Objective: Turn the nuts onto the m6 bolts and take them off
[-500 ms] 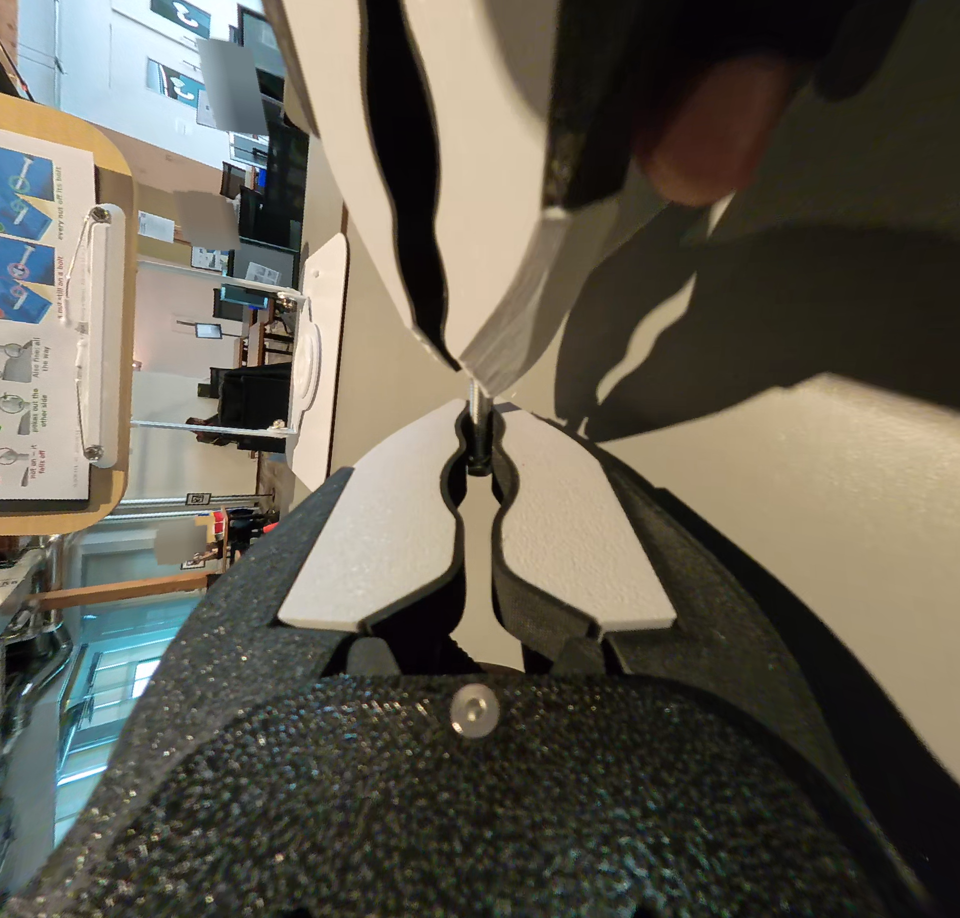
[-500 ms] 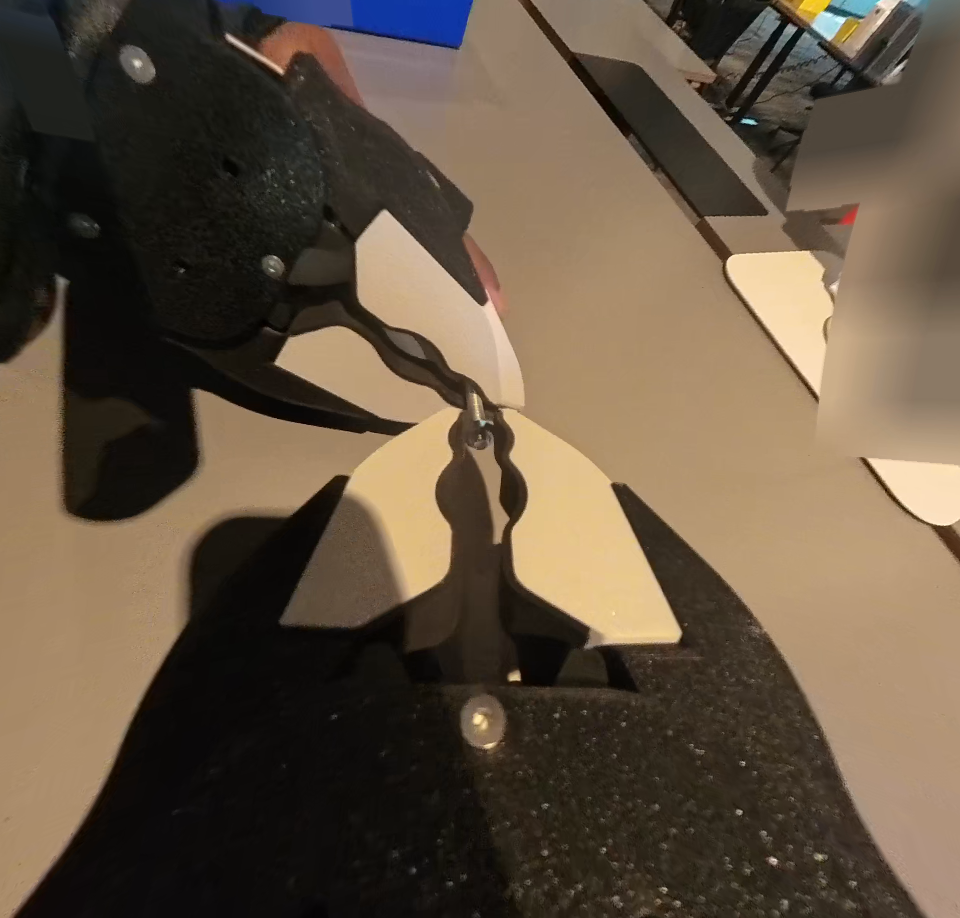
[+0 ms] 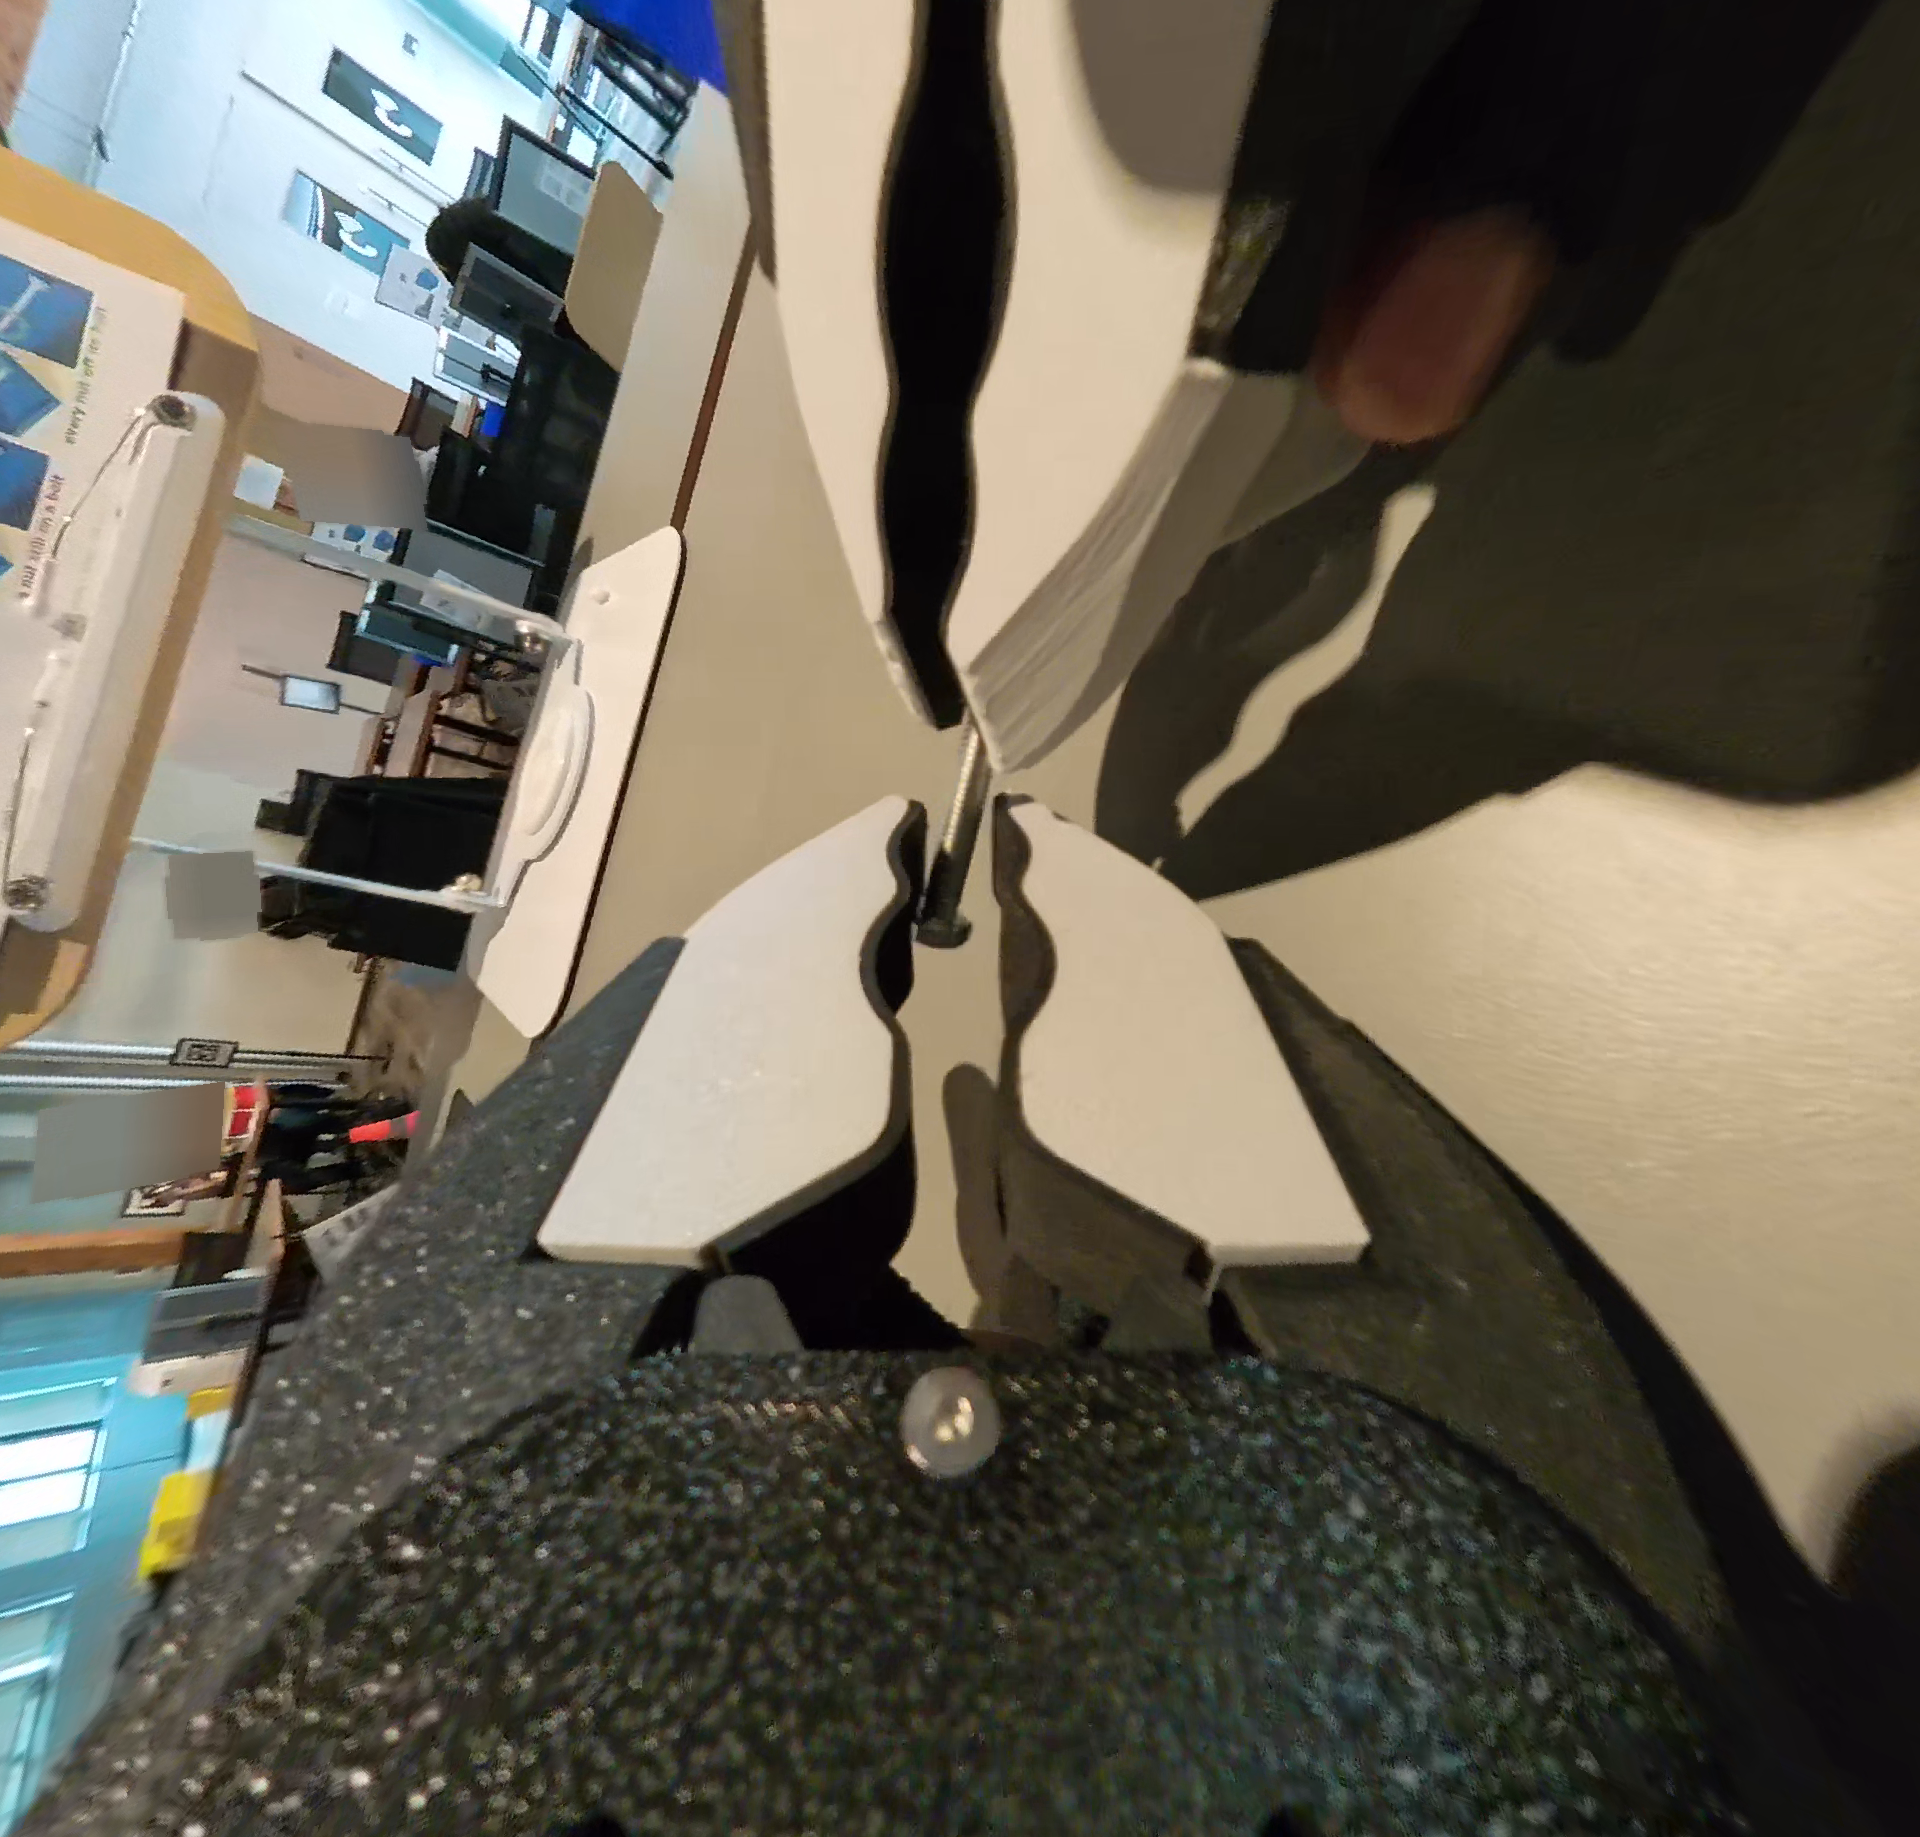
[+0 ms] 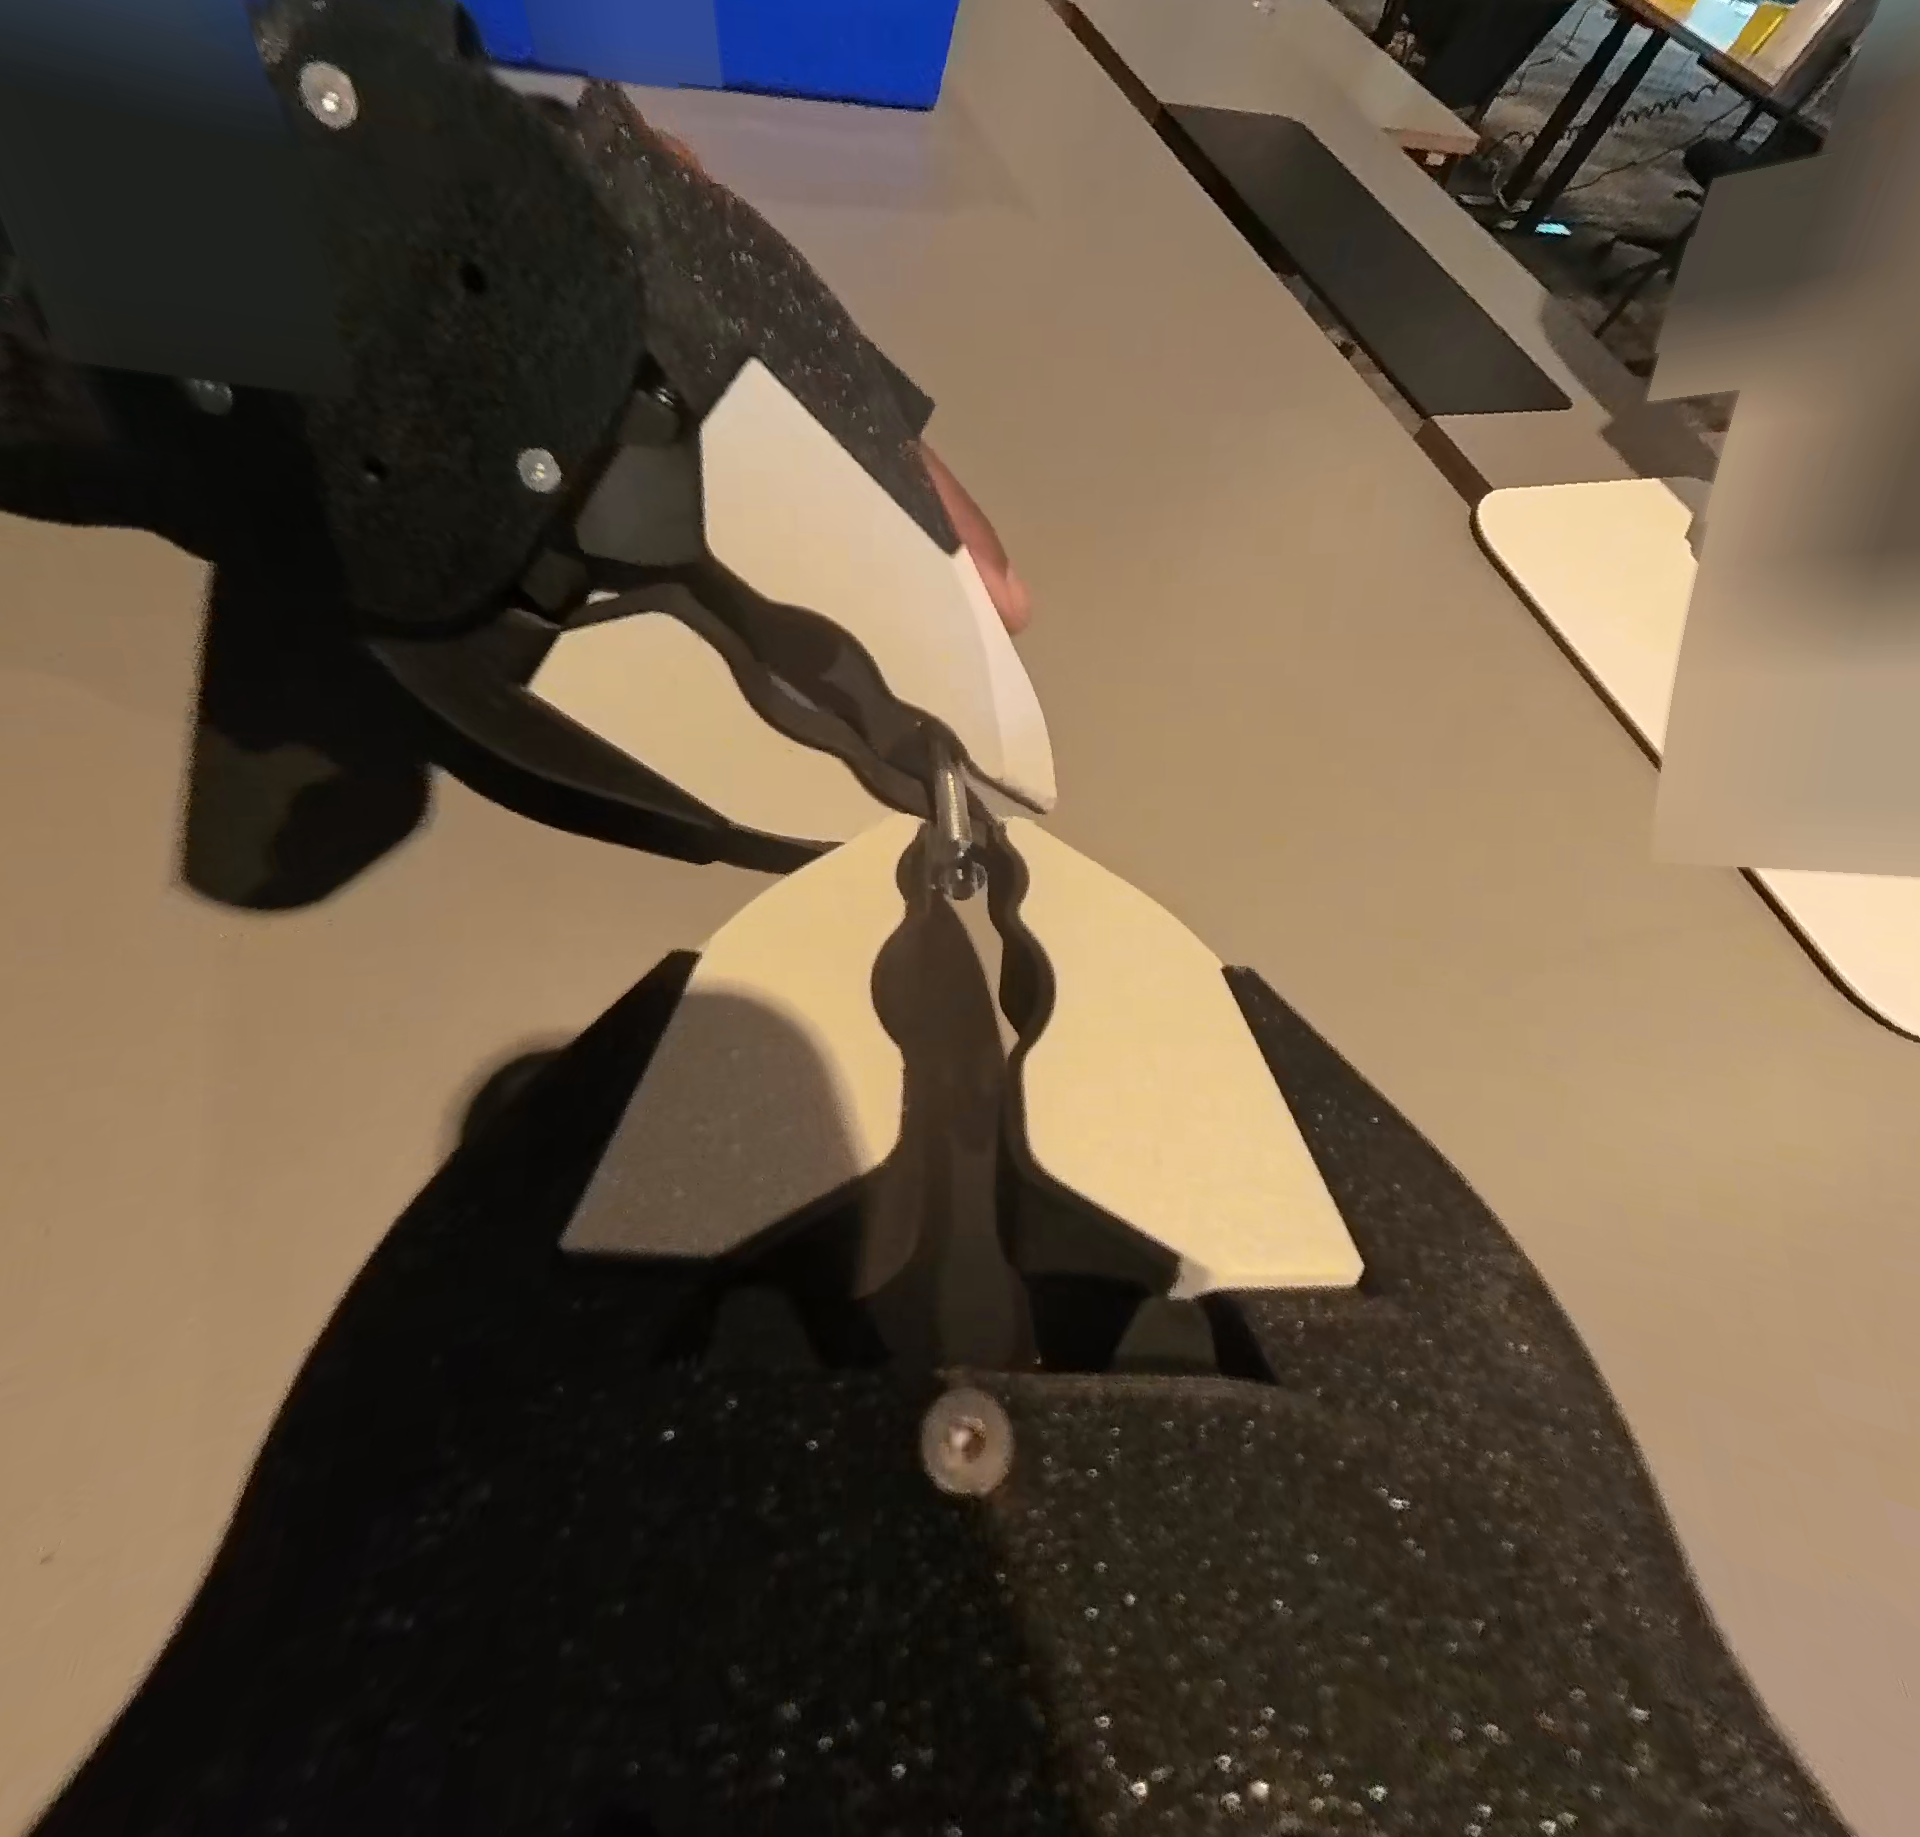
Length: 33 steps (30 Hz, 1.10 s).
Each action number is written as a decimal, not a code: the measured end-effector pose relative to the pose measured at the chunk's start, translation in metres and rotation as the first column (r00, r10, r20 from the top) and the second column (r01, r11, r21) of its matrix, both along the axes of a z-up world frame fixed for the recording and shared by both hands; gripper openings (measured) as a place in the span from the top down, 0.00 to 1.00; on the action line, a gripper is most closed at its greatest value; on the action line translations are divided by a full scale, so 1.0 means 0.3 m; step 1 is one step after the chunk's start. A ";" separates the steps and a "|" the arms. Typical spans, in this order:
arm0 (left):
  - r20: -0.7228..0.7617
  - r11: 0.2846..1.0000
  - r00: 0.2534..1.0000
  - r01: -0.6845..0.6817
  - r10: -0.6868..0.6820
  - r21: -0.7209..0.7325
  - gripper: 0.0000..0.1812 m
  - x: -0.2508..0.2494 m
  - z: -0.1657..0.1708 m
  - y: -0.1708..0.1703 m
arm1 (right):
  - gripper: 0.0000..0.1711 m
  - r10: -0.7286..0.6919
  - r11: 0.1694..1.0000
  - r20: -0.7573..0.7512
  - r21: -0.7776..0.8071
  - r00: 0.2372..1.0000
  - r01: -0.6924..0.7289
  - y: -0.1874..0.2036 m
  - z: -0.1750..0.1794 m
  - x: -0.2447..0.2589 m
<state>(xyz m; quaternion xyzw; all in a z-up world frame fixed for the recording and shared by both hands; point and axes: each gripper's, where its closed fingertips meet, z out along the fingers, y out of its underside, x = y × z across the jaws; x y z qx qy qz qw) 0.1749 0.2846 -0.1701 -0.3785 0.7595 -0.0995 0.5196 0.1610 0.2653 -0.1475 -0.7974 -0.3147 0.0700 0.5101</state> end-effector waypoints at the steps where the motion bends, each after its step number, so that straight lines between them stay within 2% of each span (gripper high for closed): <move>1: 0.008 1.000 1.000 0.002 -0.002 -0.020 0.93 0.000 0.003 -0.003 | 0.94 0.000 1.000 -0.003 -0.001 1.000 0.000 0.000 0.002 0.001; 12: 0.051 0.987 0.995 0.088 -0.082 -0.133 0.86 -0.004 0.024 -0.044 | 0.94 0.046 0.999 -0.022 -0.005 0.999 -0.046 -0.018 0.022 -0.002; 15: 0.059 0.984 0.996 0.079 -0.070 -0.158 0.79 -0.010 0.031 -0.031 | 0.94 0.080 0.997 -0.005 -0.021 0.997 -0.081 -0.031 0.018 -0.006; 20: 0.107 0.953 0.984 0.168 -0.145 -0.251 0.76 -0.035 0.065 -0.055 | 0.94 0.143 0.989 -0.044 -0.015 0.989 -0.144 -0.054 0.036 -0.014; 23: 0.176 0.905 0.963 0.253 -0.202 -0.343 0.77 -0.054 0.110 -0.088 | 0.94 0.202 0.979 -0.135 0.013 0.970 -0.203 -0.074 0.069 -0.031; 27: 0.303 0.786 0.920 0.375 -0.249 -0.492 0.78 -0.076 0.190 -0.140 | 0.94 0.292 0.956 -0.261 0.083 0.920 -0.280 -0.107 0.132 -0.060; 33: 0.419 0.640 0.869 0.482 -0.263 -0.599 0.82 -0.098 0.261 -0.175 | 0.94 0.363 0.931 -0.367 0.178 0.856 -0.318 -0.139 0.215 -0.077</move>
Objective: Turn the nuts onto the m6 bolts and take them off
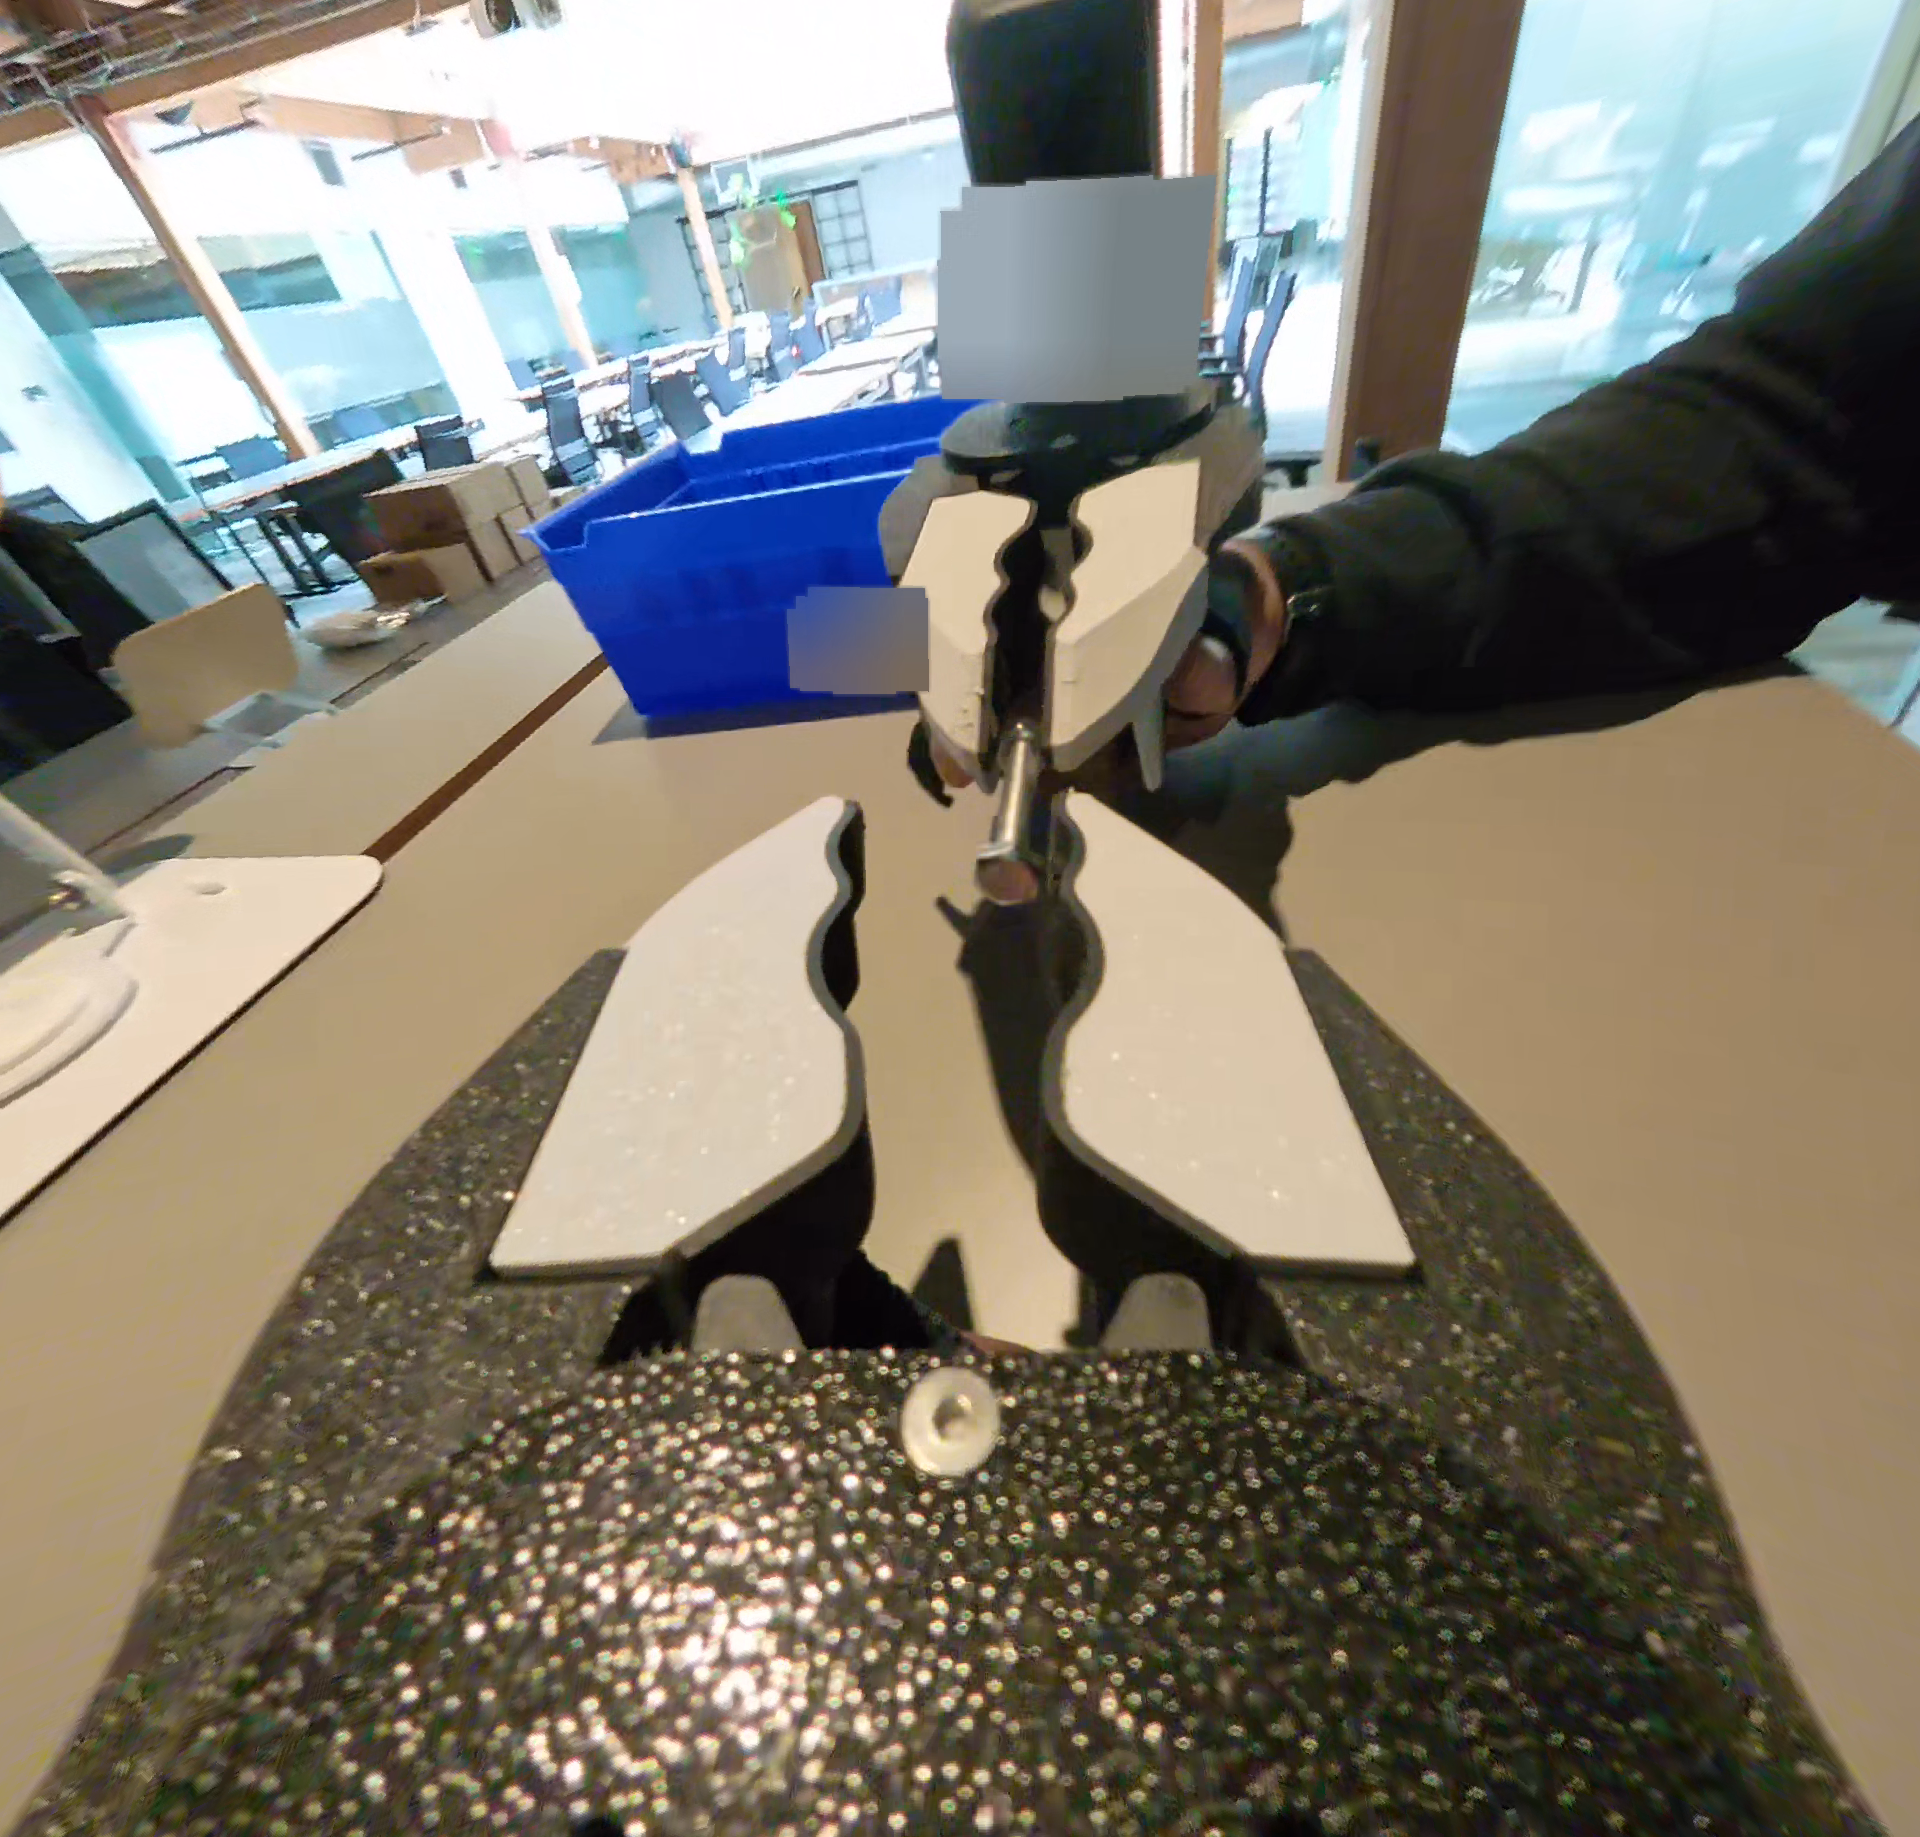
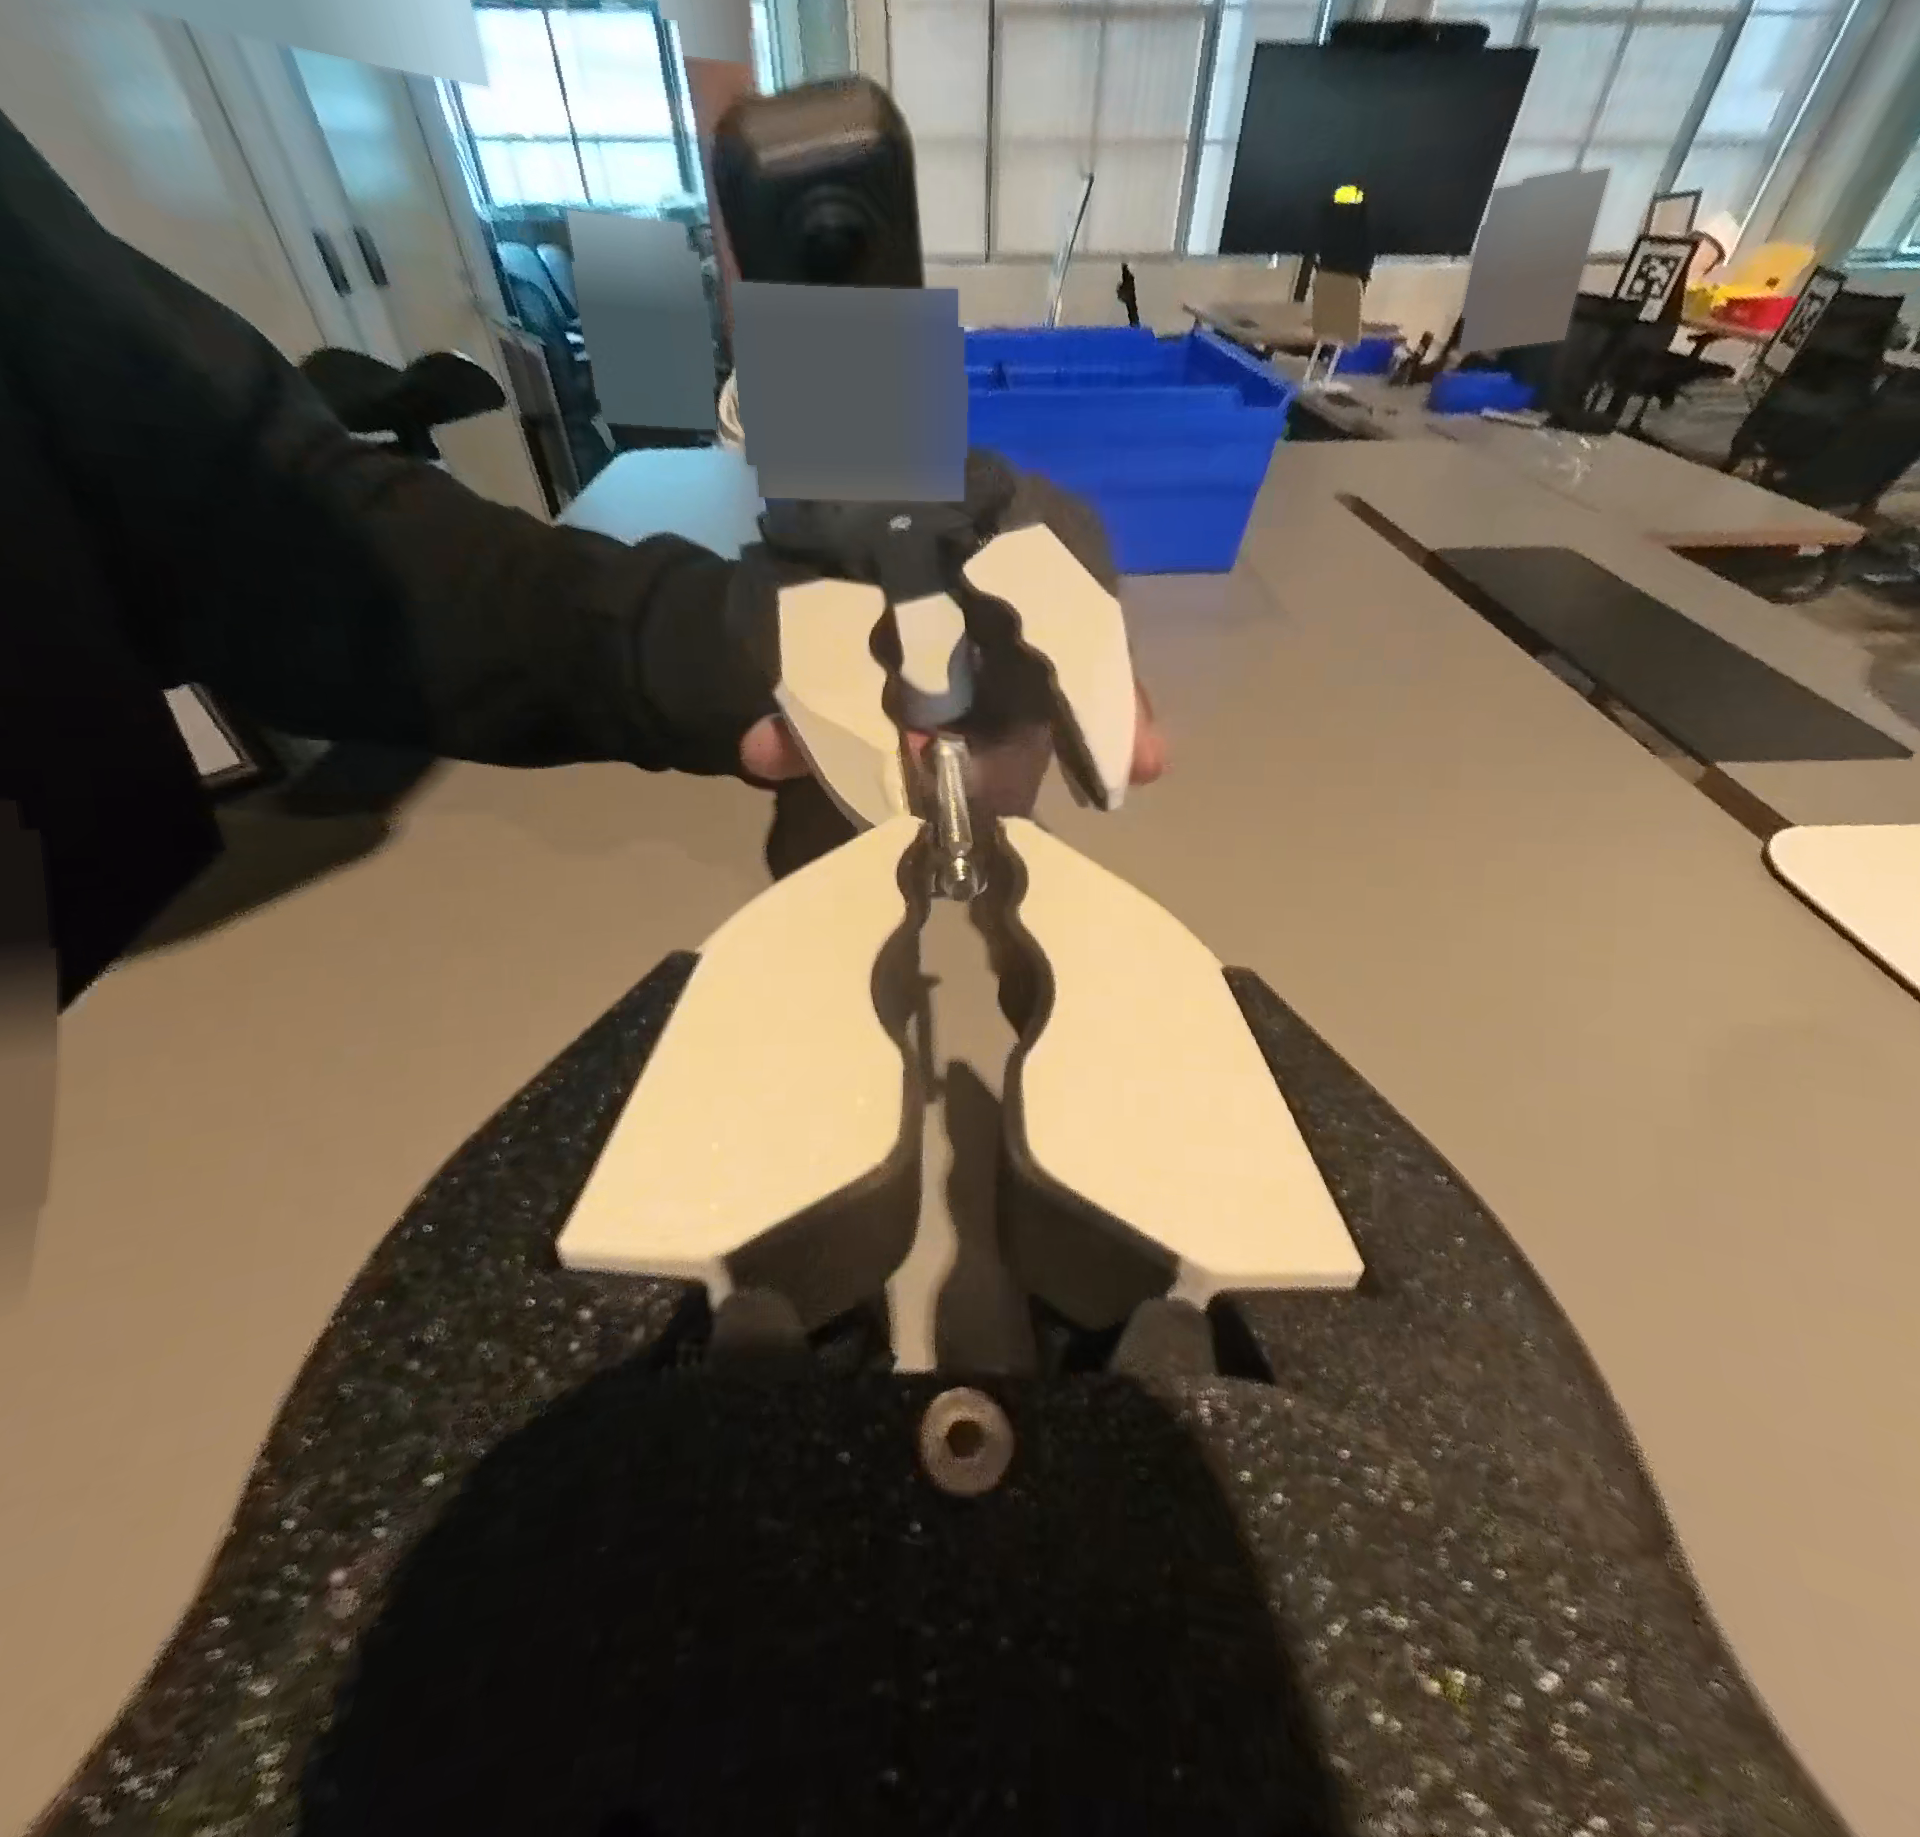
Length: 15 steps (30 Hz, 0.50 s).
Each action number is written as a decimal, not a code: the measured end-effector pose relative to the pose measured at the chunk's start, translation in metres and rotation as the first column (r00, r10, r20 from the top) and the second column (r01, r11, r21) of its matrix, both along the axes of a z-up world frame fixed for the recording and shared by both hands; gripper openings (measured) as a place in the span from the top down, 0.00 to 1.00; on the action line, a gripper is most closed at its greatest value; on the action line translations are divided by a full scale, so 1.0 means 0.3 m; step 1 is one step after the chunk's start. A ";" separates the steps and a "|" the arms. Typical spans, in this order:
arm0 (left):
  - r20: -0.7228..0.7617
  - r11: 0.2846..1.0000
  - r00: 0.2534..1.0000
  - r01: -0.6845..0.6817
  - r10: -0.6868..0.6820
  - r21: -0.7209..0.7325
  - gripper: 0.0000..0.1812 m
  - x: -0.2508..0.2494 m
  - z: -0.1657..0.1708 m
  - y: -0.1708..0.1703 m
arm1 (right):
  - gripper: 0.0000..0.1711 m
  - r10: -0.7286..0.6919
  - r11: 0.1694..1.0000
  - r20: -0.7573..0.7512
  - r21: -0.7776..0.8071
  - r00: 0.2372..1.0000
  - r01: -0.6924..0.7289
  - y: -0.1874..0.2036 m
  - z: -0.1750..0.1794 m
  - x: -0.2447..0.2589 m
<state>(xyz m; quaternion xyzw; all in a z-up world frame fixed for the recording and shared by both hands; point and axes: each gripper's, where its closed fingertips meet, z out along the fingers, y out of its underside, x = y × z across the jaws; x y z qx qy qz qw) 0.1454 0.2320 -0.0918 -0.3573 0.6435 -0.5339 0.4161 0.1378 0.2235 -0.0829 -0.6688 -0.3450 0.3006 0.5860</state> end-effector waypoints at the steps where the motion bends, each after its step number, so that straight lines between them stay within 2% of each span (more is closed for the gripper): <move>1: -0.002 1.000 1.000 0.013 -0.013 -0.019 0.82 -0.002 0.004 -0.004 | 0.95 0.001 1.000 -0.012 0.004 1.000 -0.001 -0.001 0.006 0.001; 6: 0.018 0.993 0.997 0.072 -0.071 -0.097 0.86 -0.018 0.027 -0.019 | 0.94 -0.002 1.000 -0.034 0.004 0.999 0.002 0.001 0.008 0.009; 15: 0.008 0.993 0.997 0.071 -0.071 -0.093 0.90 -0.015 0.023 -0.020 | 0.94 -0.003 1.000 -0.054 0.008 0.999 0.003 0.005 0.009 0.011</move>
